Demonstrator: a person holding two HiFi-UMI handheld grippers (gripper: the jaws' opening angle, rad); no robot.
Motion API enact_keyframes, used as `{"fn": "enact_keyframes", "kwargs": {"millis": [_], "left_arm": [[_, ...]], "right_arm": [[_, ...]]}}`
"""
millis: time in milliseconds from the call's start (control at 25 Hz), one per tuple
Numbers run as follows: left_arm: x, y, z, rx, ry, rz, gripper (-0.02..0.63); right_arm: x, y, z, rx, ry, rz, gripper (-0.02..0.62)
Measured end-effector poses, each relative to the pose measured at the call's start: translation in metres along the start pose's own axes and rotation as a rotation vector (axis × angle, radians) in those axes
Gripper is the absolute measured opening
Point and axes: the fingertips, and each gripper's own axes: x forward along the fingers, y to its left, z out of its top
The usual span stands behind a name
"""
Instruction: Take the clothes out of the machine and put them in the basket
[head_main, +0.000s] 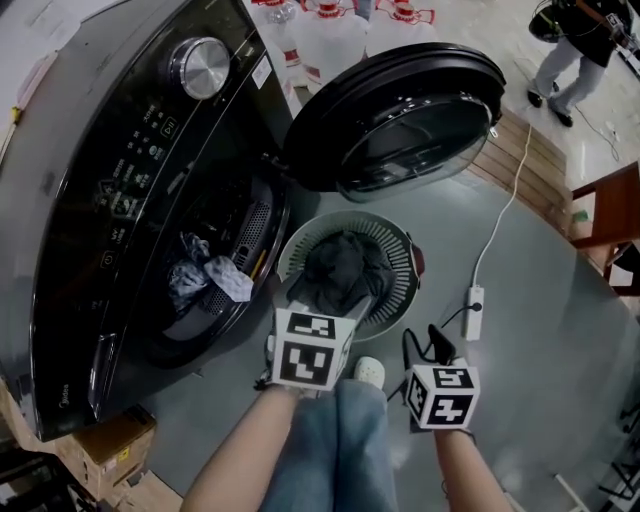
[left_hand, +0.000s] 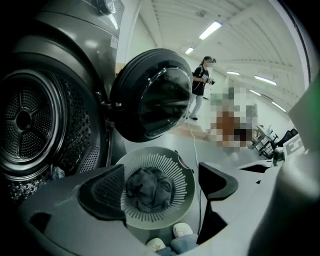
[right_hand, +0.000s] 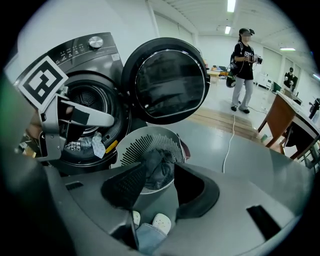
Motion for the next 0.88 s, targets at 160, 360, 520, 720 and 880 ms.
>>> {"fn": "enact_keyframes", "kwargs": {"millis": [160,360,520,720,880], "left_arm": [[0.004,0.024,-0.027,-0.017,0.042,0.043,0.437],[0.011,0.074,-0.063,-0.026,0.083,0.182,0.437],[0.008,0.125,-0.087,-0.038,0.105,0.323,0.44],[0.021,0.174,-0.116,0.062,0.178,0.441,0.471],[0.027,0.215,-0.13,0.096,0.224,0.536,0.48]], "right_arm": [[0.009,0.01,-0.007,-0.016,0.014,0.013,0.167],[0.024,0.022,-0.026,-0.026,0.047,0.024,0.167],[0.037,0.037,-0.038,-0.036,0.062,0.043,0.167],[0.056,0.053,-0.05,-0.065,0.086,0.065,0.167],[0.069,0.064,-0.051,-0.084,0.084,0.08,0.167]]}}
